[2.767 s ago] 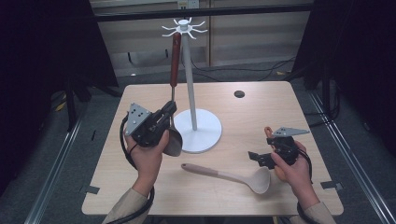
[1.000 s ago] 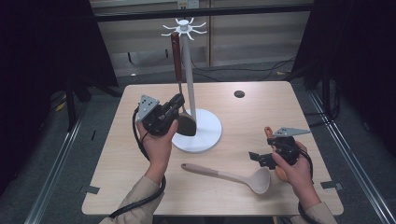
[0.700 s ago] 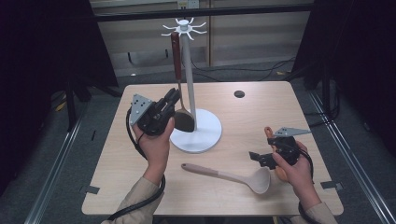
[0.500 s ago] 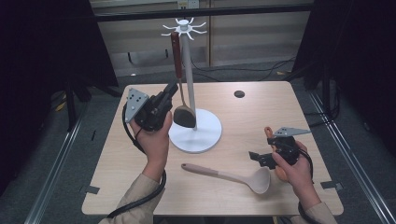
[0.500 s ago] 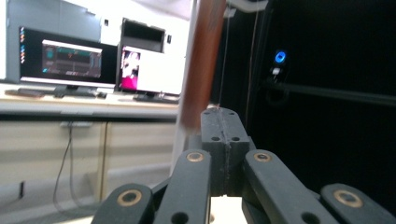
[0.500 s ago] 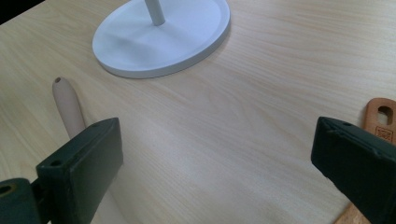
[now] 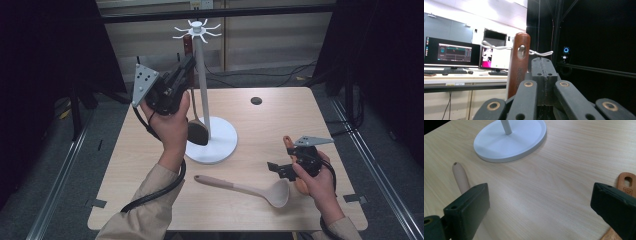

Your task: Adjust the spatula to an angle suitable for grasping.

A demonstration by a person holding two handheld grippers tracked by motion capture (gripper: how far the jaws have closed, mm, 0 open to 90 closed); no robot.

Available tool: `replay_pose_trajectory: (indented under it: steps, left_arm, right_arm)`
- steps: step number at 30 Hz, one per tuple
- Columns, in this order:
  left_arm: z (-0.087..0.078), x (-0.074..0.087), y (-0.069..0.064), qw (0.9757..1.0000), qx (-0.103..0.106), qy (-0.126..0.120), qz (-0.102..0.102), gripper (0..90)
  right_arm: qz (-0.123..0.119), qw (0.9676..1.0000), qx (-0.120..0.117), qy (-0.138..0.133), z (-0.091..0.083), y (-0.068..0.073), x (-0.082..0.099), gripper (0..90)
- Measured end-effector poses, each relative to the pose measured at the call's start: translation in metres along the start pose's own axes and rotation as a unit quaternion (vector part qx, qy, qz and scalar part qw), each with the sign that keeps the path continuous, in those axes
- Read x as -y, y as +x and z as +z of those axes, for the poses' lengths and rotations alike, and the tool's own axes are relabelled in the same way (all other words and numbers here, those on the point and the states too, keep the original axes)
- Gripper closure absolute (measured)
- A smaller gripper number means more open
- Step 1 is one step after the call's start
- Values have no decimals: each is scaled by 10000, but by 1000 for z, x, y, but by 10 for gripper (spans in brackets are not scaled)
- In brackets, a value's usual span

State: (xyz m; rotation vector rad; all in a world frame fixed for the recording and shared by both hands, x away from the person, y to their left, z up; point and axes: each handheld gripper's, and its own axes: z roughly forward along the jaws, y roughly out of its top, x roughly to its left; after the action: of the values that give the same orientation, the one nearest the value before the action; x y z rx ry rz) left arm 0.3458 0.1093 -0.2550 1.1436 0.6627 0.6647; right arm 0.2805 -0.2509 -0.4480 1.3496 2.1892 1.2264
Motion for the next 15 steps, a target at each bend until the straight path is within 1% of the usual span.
replay_pose_trajectory:
  steps: [1,3,5,6,7,10,12,13,15]
  left_arm:
    - [5,0,0,10000,29,12,11,900]
    - [9,0,0,10000,16,-26,7,900]
    - [10,-1,1,10000,5,-36,20,900]
    - [13,-2,1,10000,-7,-78,-12,900]
    - [15,-4,3,10000,-21,-62,-60,900]
    - [18,-6,7,9999,-48,-80,-110,900]
    - [18,-7,7,9999,-52,-95,-107,900]
    - [19,-7,7,9999,-13,-74,-110,900]
    - [21,-8,6,9999,-5,-56,-100,900]
  right_arm:
    - [13,10000,1,6,0,0,0,20]
    - [21,10000,-4,7,0,-1,0,20]
    - [28,10000,-1,2,0,-1,0,20]
    - [34,10000,-5,-4,-1,-1,0,20]
    - [38,10000,-4,-6,-1,-1,0,20]
    - [34,10000,-15,-6,-1,-1,1,20]
    - [29,10000,-22,-1,0,-1,1,20]
    - [28,10000,-20,5,0,-1,1,20]
    - [27,10000,-21,17,0,-1,1,20]
